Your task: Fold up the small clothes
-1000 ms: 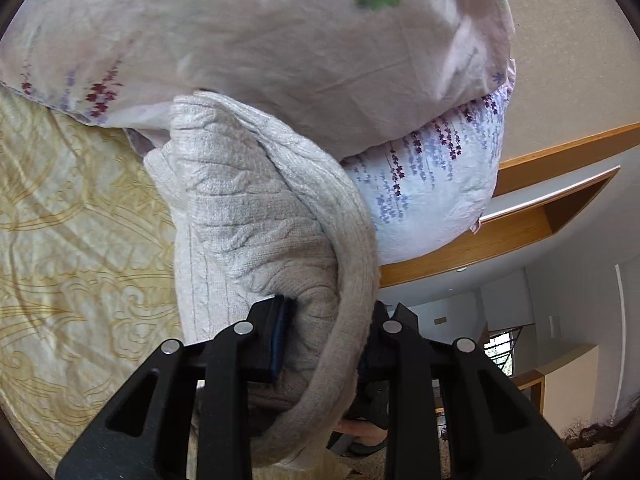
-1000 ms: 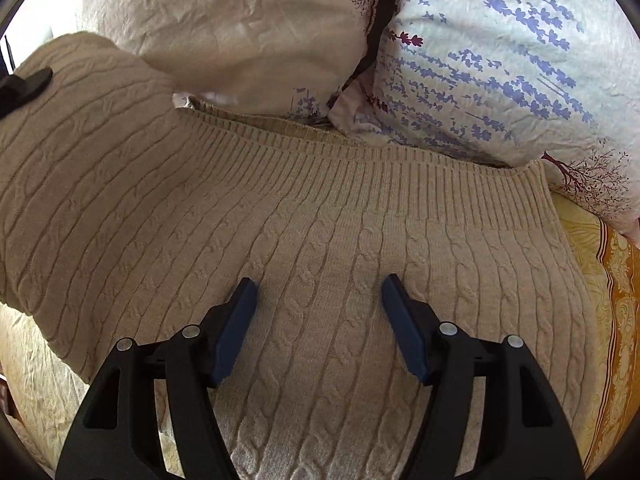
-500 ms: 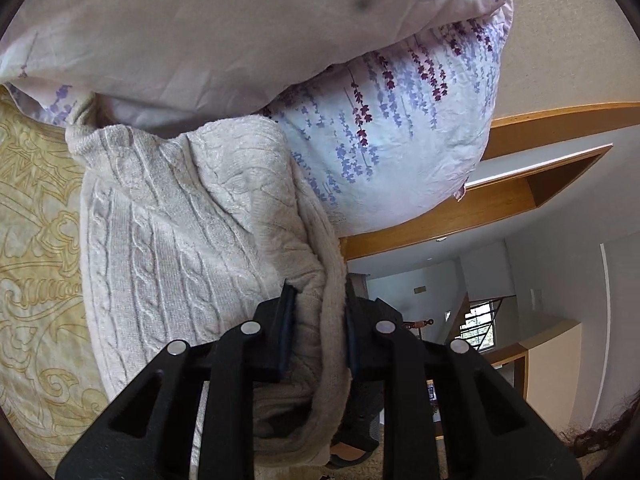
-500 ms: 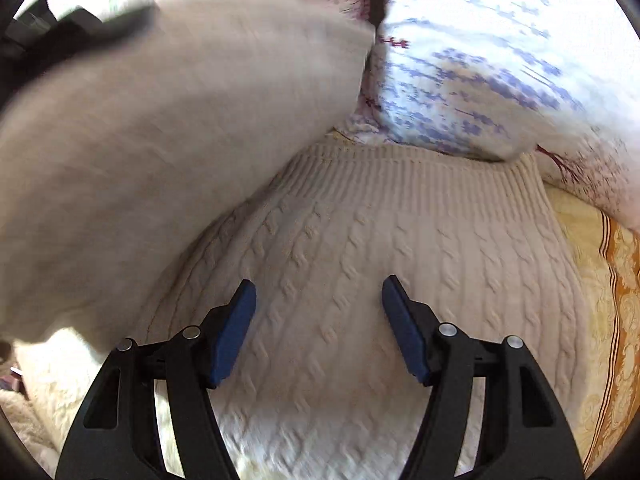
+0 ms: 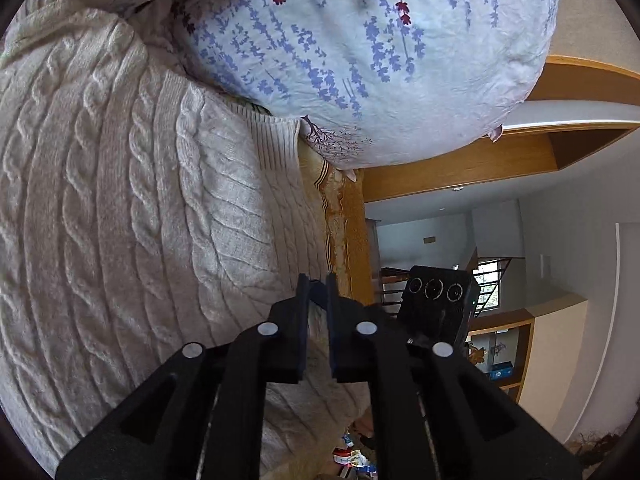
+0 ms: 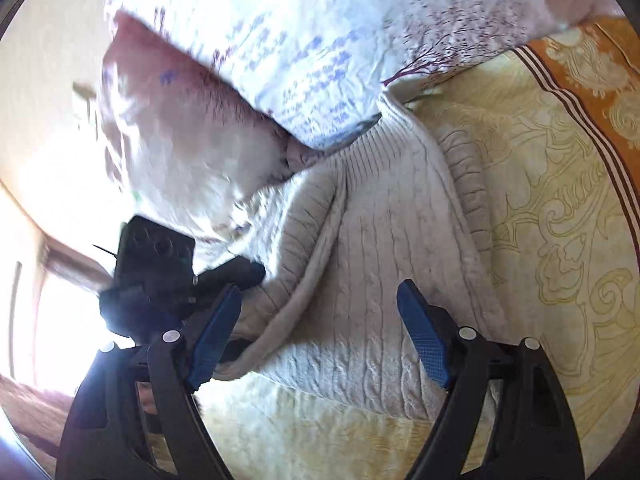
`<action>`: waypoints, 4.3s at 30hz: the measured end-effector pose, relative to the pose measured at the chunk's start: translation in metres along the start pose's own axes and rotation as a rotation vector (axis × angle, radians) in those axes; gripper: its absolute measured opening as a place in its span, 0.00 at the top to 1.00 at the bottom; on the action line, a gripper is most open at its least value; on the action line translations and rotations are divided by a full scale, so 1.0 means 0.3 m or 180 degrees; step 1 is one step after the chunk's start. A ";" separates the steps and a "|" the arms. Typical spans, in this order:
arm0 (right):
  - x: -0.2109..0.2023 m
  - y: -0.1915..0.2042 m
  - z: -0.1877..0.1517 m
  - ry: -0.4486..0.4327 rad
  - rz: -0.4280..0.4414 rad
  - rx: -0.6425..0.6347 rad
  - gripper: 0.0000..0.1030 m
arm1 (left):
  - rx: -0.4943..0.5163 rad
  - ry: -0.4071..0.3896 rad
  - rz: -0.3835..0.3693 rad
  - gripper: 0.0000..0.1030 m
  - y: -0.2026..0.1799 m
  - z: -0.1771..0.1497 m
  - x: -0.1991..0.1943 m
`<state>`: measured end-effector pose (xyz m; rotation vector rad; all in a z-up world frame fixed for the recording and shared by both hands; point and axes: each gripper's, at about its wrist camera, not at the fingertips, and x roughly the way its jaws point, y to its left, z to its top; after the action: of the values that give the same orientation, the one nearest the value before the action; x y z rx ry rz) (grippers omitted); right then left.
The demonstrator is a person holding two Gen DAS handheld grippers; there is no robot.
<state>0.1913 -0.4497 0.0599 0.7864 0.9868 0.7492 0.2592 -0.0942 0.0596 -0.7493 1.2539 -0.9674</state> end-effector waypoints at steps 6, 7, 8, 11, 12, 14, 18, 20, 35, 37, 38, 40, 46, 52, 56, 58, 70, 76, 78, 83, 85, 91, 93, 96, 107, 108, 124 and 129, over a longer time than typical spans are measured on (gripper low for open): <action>0.084 0.039 0.097 0.0254 0.0096 0.0201 0.23 | 0.0827 -0.0501 0.0915 0.28 -0.103 -0.068 -0.205; 0.112 0.046 0.109 0.0337 0.0061 0.0245 0.24 | 0.0934 -0.0582 0.1129 0.26 -0.111 -0.087 -0.235; 0.149 0.036 0.130 0.0418 0.0039 0.0298 0.25 | 0.1013 -0.0651 0.1303 0.23 -0.115 -0.106 -0.263; 0.232 0.021 0.158 0.0654 -0.0101 0.0431 0.36 | 0.1108 -0.0816 0.1824 0.14 -0.114 -0.153 -0.328; 0.257 0.022 0.164 0.0716 -0.0116 0.0435 0.44 | 0.1120 -0.0843 0.1969 0.12 -0.106 -0.171 -0.346; 0.294 0.026 0.166 0.0804 -0.0151 0.0426 0.55 | 0.1129 -0.0853 0.2211 0.08 -0.079 -0.206 -0.378; 0.328 0.025 0.156 0.0850 -0.0264 0.0419 0.67 | 0.1131 -0.0760 0.2400 0.04 -0.044 -0.244 -0.370; 0.346 0.019 0.146 0.0827 -0.0201 0.0516 0.83 | 0.1079 -0.0694 0.2378 0.04 -0.029 -0.247 -0.355; -0.011 0.047 0.271 -0.0359 -0.0236 0.0070 0.87 | 0.1164 -0.0600 0.2255 0.03 -0.026 -0.247 -0.313; -0.020 -0.035 0.262 -0.0370 -0.0370 0.0257 0.87 | 0.1170 -0.0575 0.2247 0.03 -0.026 -0.239 -0.310; -0.024 -0.065 0.252 -0.0372 -0.0395 0.0330 0.87 | 0.1177 -0.0561 0.2246 0.03 -0.026 -0.236 -0.308; -0.041 -0.092 0.244 -0.0416 -0.0401 0.0390 0.87 | 0.1208 -0.0535 0.2230 0.03 -0.030 -0.233 -0.305; 0.032 -0.085 0.257 -0.0130 -0.0995 -0.0005 0.86 | 0.1571 -0.0538 0.2078 0.03 -0.075 -0.244 -0.281; -0.029 -0.117 0.243 -0.0226 -0.1017 0.0241 0.70 | 0.2277 -0.0495 0.2188 0.03 -0.142 -0.309 -0.214; -0.129 -0.077 0.212 -0.0433 -0.0862 0.0177 0.58 | 0.2390 -0.0374 0.2114 0.03 -0.154 -0.324 -0.162; -0.154 -0.045 0.181 -0.0438 -0.0782 0.0067 0.58 | 0.2492 -0.0396 0.2136 0.03 -0.158 -0.334 -0.140; -0.184 0.020 0.008 -0.0338 -0.0850 -0.0208 0.58 | 0.3255 -0.0322 0.2493 0.21 -0.126 -0.422 -0.031; -0.191 0.017 -0.010 -0.0356 -0.0965 -0.0200 0.58 | 0.3196 -0.0348 0.2659 0.22 -0.102 -0.423 -0.022; -0.180 0.031 -0.015 -0.0309 -0.0998 -0.0280 0.58 | 0.3202 -0.0342 0.2730 0.33 -0.097 -0.426 -0.018; -0.152 0.050 -0.019 -0.0272 -0.1061 -0.0391 0.59 | 0.3148 -0.0346 0.2946 0.57 -0.061 -0.418 -0.026; -0.142 0.052 -0.020 -0.0261 -0.1110 -0.0413 0.59 | 0.3202 -0.0361 0.3038 0.57 -0.051 -0.426 -0.029; -0.115 0.061 -0.025 -0.0223 -0.1278 -0.0522 0.85 | 0.3433 -0.0334 0.3150 0.66 -0.063 -0.445 -0.019; -0.120 0.071 -0.024 -0.0300 -0.1335 -0.0562 0.88 | 0.3302 -0.0327 0.3049 0.71 -0.072 -0.428 -0.037; -0.153 0.070 -0.007 -0.0451 -0.1311 -0.0475 0.89 | 0.2951 -0.0280 0.2823 0.77 -0.079 -0.387 -0.072; -0.206 0.089 0.013 -0.0644 -0.1274 -0.0440 0.90 | 0.2689 -0.0335 0.2605 0.85 -0.098 -0.366 -0.124; -0.207 0.093 0.014 -0.0652 -0.1263 -0.0445 0.90 | 0.2692 -0.0338 0.2605 0.85 -0.100 -0.366 -0.125; -0.192 0.014 -0.034 -0.0548 -0.1451 -0.0271 0.90 | 0.2599 -0.0268 0.2576 0.85 -0.088 -0.360 -0.126; -0.161 -0.070 -0.085 -0.0404 -0.1546 -0.0009 0.90 | 0.2491 -0.0149 0.2554 0.85 -0.055 -0.360 -0.117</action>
<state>0.1544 -0.4946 0.0540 0.5510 1.0084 0.2775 0.1487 -0.0646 0.0697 0.3369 0.8864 -0.6608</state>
